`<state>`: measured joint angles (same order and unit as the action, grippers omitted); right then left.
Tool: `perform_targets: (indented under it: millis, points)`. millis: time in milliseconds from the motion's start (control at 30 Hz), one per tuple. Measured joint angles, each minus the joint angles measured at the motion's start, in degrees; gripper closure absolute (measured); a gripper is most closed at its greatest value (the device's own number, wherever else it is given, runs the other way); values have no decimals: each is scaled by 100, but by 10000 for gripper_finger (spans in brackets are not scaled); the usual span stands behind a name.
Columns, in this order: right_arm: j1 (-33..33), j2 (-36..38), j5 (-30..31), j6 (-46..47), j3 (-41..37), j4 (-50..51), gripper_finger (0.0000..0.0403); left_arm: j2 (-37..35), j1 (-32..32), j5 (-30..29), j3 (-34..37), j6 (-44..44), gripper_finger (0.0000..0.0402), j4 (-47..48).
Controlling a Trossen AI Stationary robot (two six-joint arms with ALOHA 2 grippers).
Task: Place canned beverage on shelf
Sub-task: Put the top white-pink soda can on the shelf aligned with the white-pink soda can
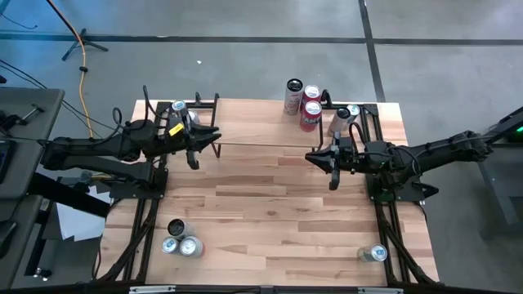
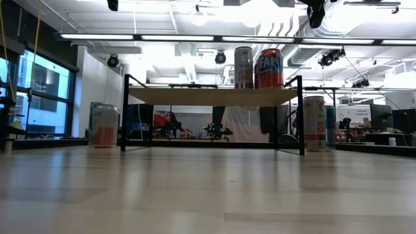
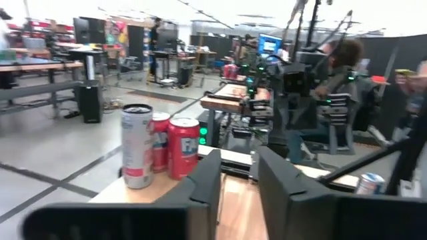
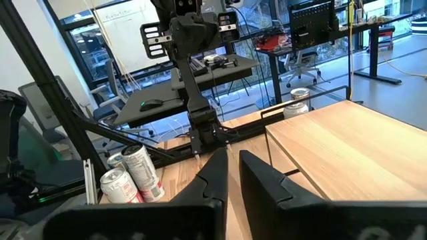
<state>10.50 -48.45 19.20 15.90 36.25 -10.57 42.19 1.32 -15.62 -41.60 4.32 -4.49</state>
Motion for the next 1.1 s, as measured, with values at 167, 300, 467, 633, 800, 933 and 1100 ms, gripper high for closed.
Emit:
perform_targets:
  millis: [167, 300, 467, 633, 800, 933, 1100]
  points:
    - [0, 0, 616, 430, 2, -1, 298, 0, -1, -327, 0, 113, 261, -7]
    - [0, 0, 857, 607, 2, -2, 197, 0, 0, -498, 0, 279, 203, -5]
    - [-2, 0, 1082, 975, 0, -19, 74, 0, 0, -608, 0, 297, 151, -2]
    - [-2, -2, 1080, 972, 0, -407, 9, 0, 0, -675, 0, 299, 130, 2]
    - [-110, -1, 1808, 1547, 860, 252, 8, 0, 0, -673, 0, 299, 130, 4]
    - [-678, -50, 2529, 2553, 2368, 2972, 9, 0, 0, -673, 0, 304, 130, 6]
    - [-1845, -302, 2636, 3820, 4004, 6599, 9, 0, 0, -673, 0, 304, 130, 21]
